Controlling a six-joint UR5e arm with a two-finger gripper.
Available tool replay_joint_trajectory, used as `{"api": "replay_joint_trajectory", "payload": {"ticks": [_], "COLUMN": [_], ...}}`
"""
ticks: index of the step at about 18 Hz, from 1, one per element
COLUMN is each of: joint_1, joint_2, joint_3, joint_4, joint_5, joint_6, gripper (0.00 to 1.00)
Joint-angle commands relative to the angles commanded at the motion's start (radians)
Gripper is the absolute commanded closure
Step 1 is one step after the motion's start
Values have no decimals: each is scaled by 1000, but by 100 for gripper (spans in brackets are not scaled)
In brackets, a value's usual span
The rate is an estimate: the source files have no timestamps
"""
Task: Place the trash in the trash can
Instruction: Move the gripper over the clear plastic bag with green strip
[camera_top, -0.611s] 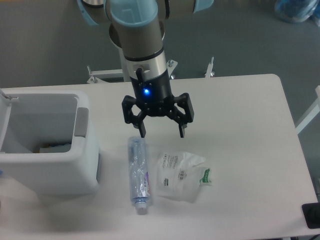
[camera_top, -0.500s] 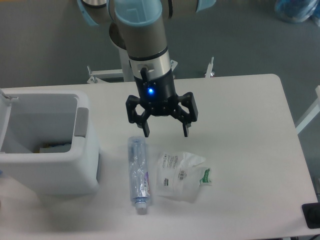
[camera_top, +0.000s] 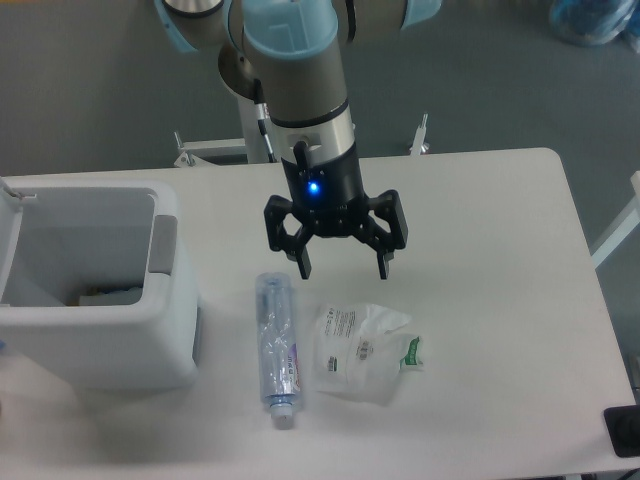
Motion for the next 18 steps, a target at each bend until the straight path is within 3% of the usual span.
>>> {"api": "replay_joint_trajectory", "payload": {"ticks": [6, 9, 15, 18], "joint_1": [21, 34, 100, 107], "joint_2": [-50, -127, -196, -235], "joint_3": [9, 51, 58, 49], "joint_4": [12, 19, 74, 68], "joint_5": [-11, -17, -18, -5], "joint_6": [-28, 39, 154, 278], "gripper": [0, 0, 0, 0]}}
